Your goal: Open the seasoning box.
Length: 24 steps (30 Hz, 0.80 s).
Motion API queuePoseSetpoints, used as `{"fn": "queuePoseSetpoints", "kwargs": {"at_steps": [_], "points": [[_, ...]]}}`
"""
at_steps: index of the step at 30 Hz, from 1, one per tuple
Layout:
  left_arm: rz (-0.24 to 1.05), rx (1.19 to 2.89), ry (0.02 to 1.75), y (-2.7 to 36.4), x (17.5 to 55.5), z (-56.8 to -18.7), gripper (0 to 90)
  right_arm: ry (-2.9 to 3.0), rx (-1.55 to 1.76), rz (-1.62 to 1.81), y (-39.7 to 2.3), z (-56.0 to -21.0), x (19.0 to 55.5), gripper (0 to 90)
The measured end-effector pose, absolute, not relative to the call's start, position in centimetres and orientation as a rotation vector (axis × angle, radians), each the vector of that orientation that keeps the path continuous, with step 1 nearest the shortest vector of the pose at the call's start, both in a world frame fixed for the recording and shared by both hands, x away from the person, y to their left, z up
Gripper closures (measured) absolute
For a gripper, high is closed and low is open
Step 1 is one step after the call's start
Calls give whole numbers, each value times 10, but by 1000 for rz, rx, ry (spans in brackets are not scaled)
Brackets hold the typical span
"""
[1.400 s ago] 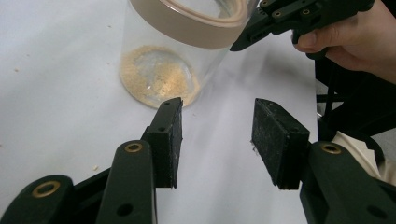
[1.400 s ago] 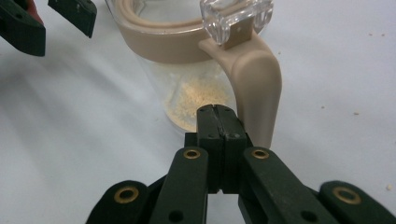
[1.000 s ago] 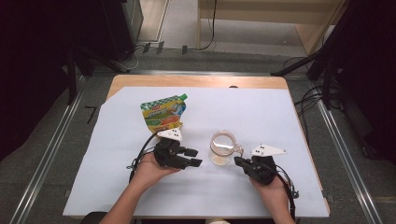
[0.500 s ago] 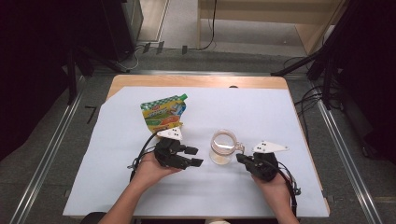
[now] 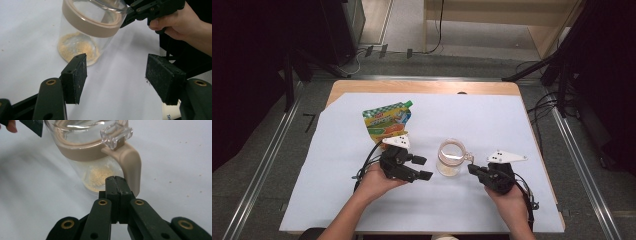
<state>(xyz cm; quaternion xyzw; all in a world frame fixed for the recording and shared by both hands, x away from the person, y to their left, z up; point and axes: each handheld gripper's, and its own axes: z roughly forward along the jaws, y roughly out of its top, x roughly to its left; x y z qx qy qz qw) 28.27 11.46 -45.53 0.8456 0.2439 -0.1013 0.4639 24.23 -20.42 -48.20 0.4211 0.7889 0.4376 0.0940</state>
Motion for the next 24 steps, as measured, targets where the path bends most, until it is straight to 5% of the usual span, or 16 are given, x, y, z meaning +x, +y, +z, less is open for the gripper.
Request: {"fn": "queuePoseSetpoints", "kwargs": {"at_steps": [10,24], "points": [[-241,2160,543,94,293,-456,197,2318,1262,1306,-211,-476,240,900],[-215,2155,543,71,326,-456,200,2294,1279,1273,-217,-479,262,900]]}}
